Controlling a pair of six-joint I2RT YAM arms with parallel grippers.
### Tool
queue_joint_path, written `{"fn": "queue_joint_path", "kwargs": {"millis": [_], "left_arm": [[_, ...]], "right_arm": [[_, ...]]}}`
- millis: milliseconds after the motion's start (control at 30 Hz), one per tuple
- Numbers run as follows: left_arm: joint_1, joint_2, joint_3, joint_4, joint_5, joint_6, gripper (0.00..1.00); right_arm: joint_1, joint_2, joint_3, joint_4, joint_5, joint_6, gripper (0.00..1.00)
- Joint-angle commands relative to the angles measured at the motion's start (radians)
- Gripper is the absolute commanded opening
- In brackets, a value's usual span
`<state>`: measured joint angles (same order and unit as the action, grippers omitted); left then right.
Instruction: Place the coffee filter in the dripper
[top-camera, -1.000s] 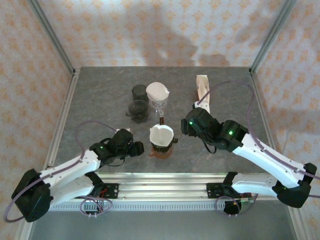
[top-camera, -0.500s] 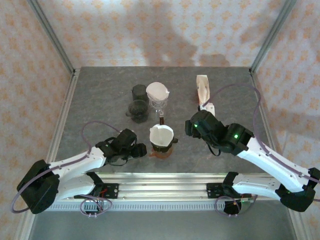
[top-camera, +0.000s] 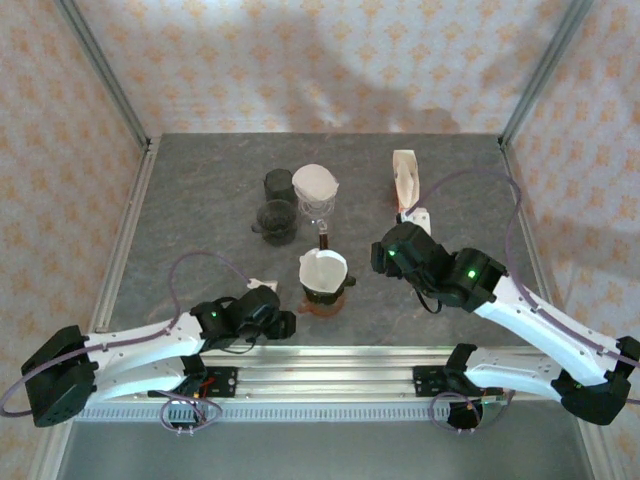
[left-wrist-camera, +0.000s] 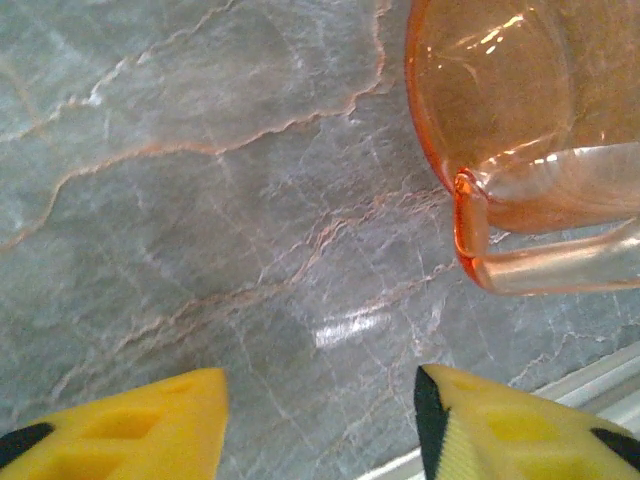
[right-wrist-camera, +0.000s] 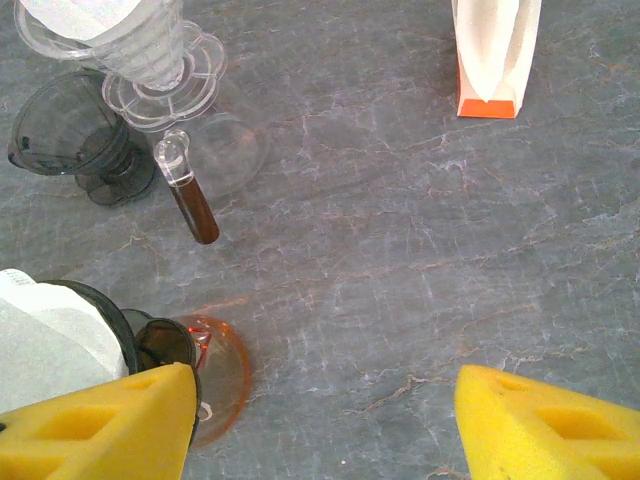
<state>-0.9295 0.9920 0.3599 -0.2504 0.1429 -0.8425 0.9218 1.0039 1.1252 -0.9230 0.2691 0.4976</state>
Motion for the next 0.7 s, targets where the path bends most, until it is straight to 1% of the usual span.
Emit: {"fn": "queue_joint_path", "kwargs": {"millis": [0, 100, 333, 667], "left_arm": [[-0.008, 0.038, -0.02, 0.192, -0.052, 0.039, 0.5], [-0.008, 0.081, -0.039, 0.314, -0.031, 0.038, 0.48], [-0.009, 0.147, -0.038, 0.403, -0.019, 0.048, 0.46], [-0.005, 0.302, 0.004, 0.554, -0.024, 0.035, 0.43]], "right_arm": [[-0.005, -0.013, 0.01, -0.012, 0.027, 0.006, 0.69], [-0.005, -0.019, 0.01, -0.018, 0.03, 0.008, 0.69], [-0.005, -0.021, -0.001, -0.017, 0.033, 0.008, 0.7], [-0.006, -0.023, -0.011, -0.02, 0.048, 0.013, 0.7]]}}
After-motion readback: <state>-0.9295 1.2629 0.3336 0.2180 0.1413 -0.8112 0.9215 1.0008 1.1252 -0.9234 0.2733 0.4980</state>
